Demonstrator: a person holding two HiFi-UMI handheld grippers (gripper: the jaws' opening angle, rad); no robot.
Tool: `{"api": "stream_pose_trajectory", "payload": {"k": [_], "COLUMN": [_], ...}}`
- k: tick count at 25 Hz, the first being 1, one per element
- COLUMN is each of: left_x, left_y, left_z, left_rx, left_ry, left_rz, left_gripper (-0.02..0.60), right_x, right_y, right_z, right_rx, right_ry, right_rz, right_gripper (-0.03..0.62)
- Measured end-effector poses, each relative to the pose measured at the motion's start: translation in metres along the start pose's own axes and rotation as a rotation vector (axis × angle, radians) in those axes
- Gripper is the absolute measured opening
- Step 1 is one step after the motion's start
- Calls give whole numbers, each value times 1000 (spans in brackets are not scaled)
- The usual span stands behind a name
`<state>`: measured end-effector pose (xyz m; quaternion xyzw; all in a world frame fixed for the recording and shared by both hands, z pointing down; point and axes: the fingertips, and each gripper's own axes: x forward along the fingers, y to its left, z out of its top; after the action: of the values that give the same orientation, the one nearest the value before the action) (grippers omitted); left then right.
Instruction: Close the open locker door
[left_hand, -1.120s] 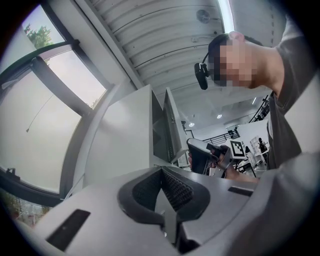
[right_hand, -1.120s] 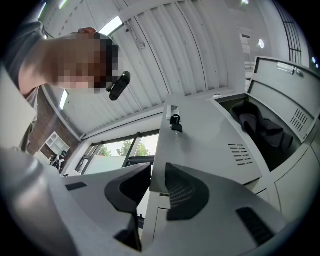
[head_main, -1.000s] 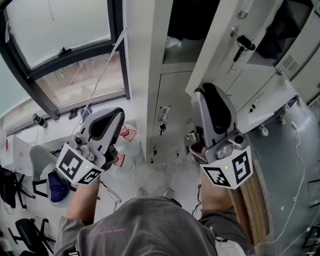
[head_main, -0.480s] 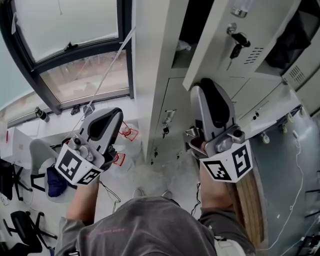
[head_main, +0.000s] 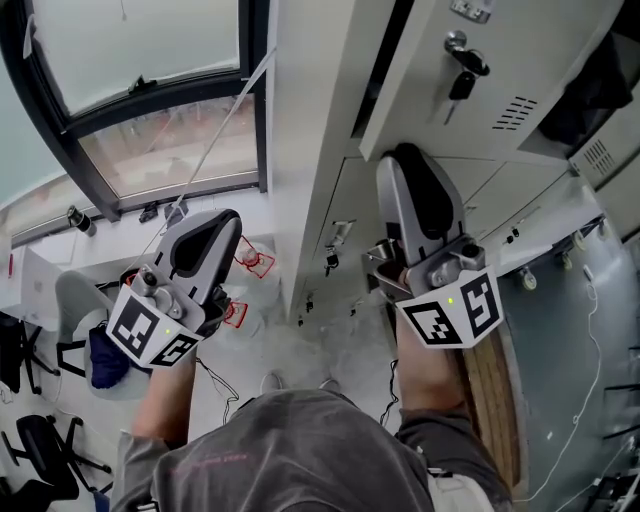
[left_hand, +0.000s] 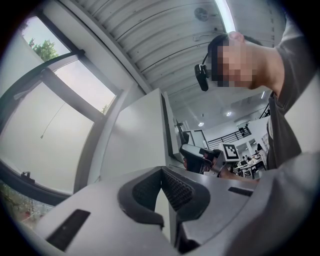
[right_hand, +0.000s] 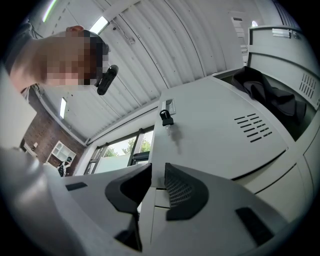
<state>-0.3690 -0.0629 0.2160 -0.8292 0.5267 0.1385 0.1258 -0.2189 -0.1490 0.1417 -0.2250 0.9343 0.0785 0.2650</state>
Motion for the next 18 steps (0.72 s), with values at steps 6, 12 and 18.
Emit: {"api": "stream_pose_trajectory", "payload": {"k": [6, 12, 18], "left_x": [-3, -9, -10], "left_y": [7, 13, 14], "left_z": [2, 3, 4], "left_rx": [2, 1, -1], "left_ry": [-7, -13, -18], "left_rz": [19, 35, 37], "left_gripper": [15, 15, 15], "right_x": [10, 16, 18], "right_y": [-4, -7, -9], "right_z": [-7, -14, -19], "right_rx": [13, 14, -4], "right_ry": [16, 39, 65], "right_rz": [1, -16, -37], "right_gripper": [89, 86, 83]}}
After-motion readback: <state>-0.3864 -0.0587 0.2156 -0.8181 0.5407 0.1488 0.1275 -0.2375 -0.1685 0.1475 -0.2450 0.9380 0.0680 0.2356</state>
